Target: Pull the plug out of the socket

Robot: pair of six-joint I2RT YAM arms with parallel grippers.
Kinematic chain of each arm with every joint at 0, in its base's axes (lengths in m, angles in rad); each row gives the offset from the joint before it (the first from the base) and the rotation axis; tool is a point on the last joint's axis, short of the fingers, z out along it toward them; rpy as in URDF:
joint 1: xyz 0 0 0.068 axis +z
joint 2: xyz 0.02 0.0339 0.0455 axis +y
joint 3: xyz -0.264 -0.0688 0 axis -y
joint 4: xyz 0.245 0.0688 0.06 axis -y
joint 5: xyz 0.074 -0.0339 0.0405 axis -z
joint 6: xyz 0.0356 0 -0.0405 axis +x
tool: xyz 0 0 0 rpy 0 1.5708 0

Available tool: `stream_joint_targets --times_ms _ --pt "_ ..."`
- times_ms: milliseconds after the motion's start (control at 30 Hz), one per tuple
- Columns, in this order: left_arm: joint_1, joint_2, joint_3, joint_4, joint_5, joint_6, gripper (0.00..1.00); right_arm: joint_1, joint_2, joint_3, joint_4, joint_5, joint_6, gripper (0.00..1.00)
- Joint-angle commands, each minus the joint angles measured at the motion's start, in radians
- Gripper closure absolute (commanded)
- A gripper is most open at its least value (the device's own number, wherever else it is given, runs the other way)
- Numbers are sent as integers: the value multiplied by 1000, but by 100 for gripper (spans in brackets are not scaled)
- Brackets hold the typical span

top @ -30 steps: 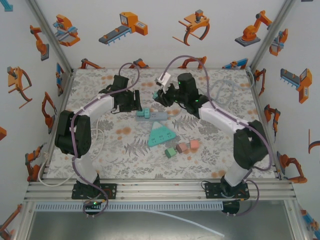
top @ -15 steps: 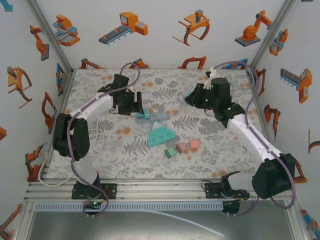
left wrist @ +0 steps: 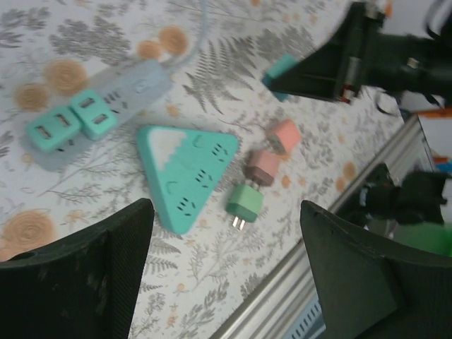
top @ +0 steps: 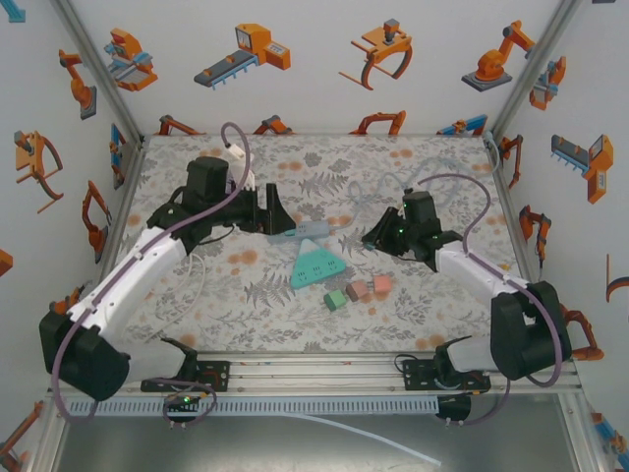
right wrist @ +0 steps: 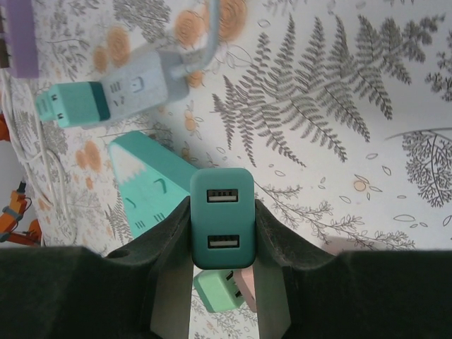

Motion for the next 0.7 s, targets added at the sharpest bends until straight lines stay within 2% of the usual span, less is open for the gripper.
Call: stream_joint_targets --times_ms 0,200,233,400,667 --pt "-43 -67 -56 31 46 45 19 -2 -10 -55 55 3 54 100" --pt "-78 -101 -98 16 4 44 0 -2 13 -105 55 25 31 94" --pt "-77 -98 -91 2 -9 49 3 -2 20 -111 62 22 29 93" --pt "-80 -94 -82 -13 -43 66 3 -2 59 -113 84 20 9 86" --pt "-81 -91 -88 -16 -69 68 3 -3 94 -125 73 50 -5 67"
